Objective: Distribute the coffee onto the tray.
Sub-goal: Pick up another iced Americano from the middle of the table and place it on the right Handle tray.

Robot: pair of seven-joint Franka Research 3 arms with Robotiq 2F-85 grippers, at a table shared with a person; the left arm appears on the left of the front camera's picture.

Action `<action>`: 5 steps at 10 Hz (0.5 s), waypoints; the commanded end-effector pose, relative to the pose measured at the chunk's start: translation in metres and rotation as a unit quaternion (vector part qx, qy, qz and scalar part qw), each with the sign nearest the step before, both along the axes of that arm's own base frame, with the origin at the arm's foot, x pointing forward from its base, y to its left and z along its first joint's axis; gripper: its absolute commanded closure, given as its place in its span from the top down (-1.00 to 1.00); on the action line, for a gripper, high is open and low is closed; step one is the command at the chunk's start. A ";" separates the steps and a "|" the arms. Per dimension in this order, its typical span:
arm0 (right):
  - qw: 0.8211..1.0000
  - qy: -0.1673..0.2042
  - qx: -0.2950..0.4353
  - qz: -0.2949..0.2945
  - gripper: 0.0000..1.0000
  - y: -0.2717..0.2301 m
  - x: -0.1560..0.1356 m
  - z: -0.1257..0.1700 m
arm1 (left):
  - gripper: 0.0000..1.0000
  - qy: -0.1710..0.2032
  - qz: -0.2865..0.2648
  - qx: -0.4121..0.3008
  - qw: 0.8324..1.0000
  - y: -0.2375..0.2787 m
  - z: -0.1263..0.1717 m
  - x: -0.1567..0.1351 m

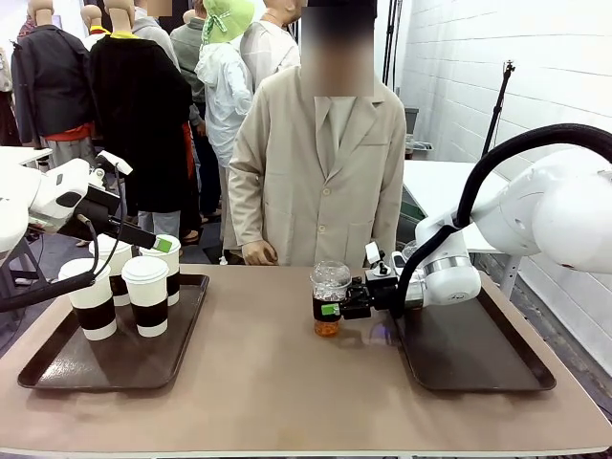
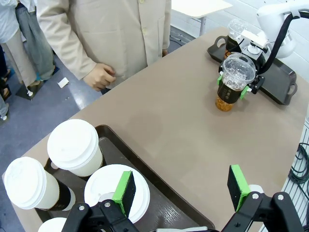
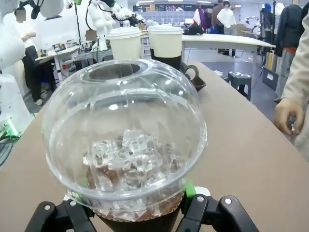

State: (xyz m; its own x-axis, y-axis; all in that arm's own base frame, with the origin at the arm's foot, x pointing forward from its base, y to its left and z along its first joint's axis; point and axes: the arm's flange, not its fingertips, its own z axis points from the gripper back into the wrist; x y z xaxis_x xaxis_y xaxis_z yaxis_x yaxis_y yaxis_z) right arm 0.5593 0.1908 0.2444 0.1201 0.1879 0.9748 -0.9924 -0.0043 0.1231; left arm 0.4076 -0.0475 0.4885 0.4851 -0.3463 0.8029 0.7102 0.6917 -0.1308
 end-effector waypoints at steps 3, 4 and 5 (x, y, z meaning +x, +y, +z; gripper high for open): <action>1.000 0.014 0.021 -0.008 0.56 -0.009 -0.024 0.054 | 1.00 0.000 -0.003 -0.004 1.000 0.001 -0.003 0.002; 1.000 0.015 0.018 -0.008 0.56 -0.018 -0.034 0.067 | 1.00 0.000 -0.003 -0.004 1.000 0.001 -0.003 0.002; 1.000 0.018 0.019 -0.001 0.56 -0.030 -0.044 0.079 | 1.00 0.000 -0.003 -0.004 1.000 0.001 -0.003 0.002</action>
State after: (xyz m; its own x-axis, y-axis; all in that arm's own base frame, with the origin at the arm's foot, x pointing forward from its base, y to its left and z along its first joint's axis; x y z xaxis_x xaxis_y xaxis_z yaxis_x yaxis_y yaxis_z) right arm 0.5315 0.1738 0.3065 0.1331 0.1694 0.9765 -0.9909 0.0025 0.1346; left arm 0.4075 -0.0476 0.4886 0.4850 -0.3464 0.8030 0.7103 0.6917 -0.1306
